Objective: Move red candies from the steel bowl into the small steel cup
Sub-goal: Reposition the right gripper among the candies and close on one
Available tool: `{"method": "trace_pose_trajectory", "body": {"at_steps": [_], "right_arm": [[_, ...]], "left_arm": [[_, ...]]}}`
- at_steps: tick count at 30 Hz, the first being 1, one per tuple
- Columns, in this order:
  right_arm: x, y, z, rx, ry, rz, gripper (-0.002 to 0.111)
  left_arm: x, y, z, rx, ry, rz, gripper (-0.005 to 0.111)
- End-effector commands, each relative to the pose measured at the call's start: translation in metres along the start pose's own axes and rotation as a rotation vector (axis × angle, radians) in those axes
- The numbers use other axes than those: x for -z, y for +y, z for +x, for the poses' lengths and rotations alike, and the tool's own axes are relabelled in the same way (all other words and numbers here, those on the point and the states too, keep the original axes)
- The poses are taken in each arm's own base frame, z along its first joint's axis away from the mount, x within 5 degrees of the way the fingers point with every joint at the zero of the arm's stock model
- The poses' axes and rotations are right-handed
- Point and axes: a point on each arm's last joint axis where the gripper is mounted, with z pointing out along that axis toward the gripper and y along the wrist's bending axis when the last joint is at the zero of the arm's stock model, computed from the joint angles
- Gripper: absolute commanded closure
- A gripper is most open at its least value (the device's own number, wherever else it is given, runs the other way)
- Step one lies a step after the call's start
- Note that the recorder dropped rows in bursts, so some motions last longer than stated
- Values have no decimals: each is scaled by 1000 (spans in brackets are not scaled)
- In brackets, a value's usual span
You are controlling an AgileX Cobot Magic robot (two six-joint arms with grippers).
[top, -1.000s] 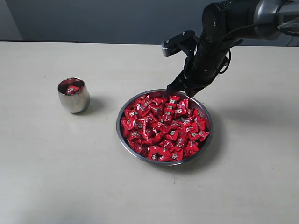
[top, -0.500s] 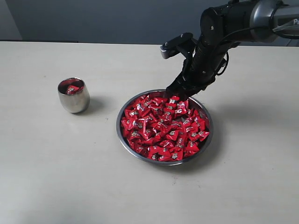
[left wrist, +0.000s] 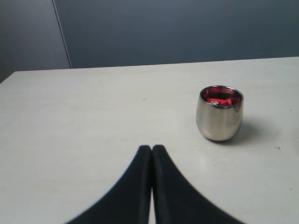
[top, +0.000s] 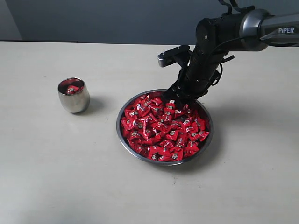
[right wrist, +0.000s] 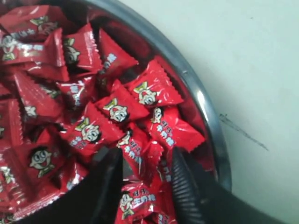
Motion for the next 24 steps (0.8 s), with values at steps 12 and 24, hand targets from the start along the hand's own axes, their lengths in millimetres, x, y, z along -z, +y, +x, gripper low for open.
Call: {"method": "trace_pose_trajectory", "body": {"at_steps": [12, 24], "right_arm": [[3, -2, -3, -11, -29, -5, 73], [-18, -2, 0, -22, 15, -18, 73]], "left_arm": [[0, 0, 1, 8, -3, 1, 106], [0, 0, 1, 8, -3, 1, 106]]}}
